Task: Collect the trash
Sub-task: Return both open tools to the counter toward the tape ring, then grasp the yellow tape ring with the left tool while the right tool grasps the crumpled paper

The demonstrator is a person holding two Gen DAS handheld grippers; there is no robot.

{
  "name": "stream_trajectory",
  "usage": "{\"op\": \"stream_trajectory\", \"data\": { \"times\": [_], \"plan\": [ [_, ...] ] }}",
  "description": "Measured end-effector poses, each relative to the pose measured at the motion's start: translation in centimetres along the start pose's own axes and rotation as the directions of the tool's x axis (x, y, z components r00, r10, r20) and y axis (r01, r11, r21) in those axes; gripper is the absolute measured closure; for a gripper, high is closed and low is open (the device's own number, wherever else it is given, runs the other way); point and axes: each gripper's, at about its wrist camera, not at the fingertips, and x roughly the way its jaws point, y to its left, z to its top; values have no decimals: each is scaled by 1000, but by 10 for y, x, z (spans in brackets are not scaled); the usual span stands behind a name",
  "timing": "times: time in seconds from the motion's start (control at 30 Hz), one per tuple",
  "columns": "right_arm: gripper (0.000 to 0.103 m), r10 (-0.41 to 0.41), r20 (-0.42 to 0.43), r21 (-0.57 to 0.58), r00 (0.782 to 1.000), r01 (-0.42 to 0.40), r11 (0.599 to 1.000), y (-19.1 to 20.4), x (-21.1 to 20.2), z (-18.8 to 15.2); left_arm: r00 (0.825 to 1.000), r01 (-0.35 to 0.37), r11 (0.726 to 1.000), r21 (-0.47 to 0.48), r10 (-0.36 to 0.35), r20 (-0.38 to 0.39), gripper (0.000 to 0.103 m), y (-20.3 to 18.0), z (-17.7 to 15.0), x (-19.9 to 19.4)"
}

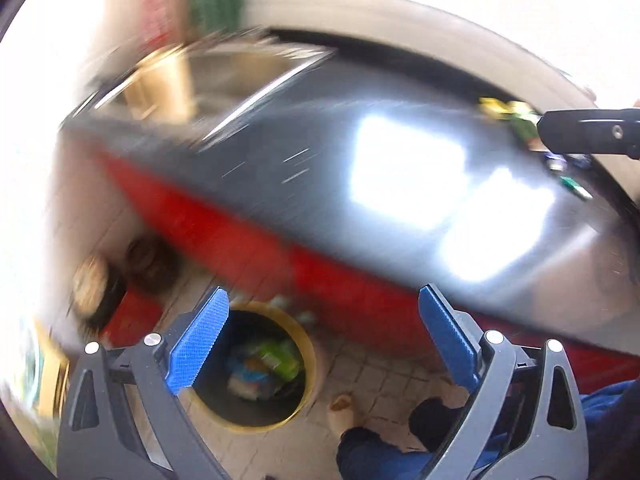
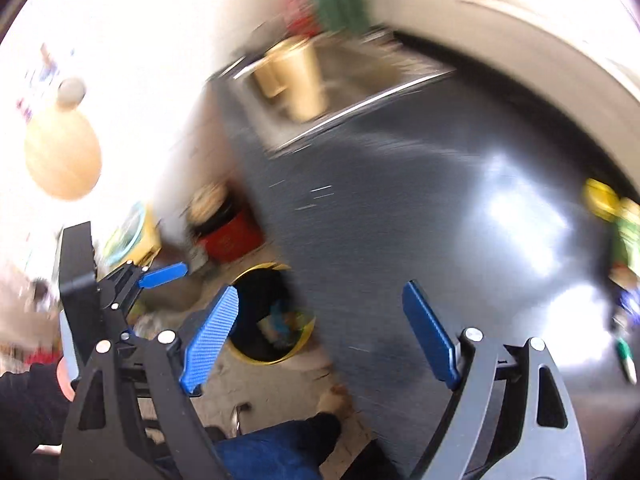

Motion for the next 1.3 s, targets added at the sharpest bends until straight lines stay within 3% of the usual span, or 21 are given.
{"op": "stream_trajectory", "data": {
  "times": [0.1, 0.23, 0.37, 0.53, 0.73, 0.9, 1.07, 1.3],
  "plan": [
    [22, -123, 56, 90, 991, 118, 989, -59, -46, -19, 997, 67, 990, 125, -72, 33, 10, -65, 38, 7],
    [22, -245, 73, 243, 967, 221, 945, -135, -100, -52, 987, 148, 970, 192, -156, 27, 10, -135, 73, 20],
    [22, -315, 80, 363, 946, 266, 893, -187, -138, -86, 971, 233, 948, 215, -238, 0, 10, -190, 87, 31],
    [22, -347, 72, 454, 935, 279, 846, -232, -156, -115, 969, 245, 916, 317, -243, -45, 10, -241, 94, 47],
    [22, -358, 64, 474, 931, 288, 832, -273, -163, -123, 975, 219, 900, 378, -213, -58, 10, -258, 120, 76],
    [21, -375, 48, 475, 926, 310, 824, -320, -155, -111, 982, 186, 900, 394, -165, -86, 10, -267, 161, 132],
    [20, -389, -5, 482, 921, 343, 806, -387, -129, -96, 986, 160, 901, 404, -129, -103, 10, -277, 198, 187],
    [19, -394, -91, 430, 914, 393, 813, -459, -76, -81, 986, 159, 890, 426, -123, -112, 10, -290, 245, 250]
  ]
}}
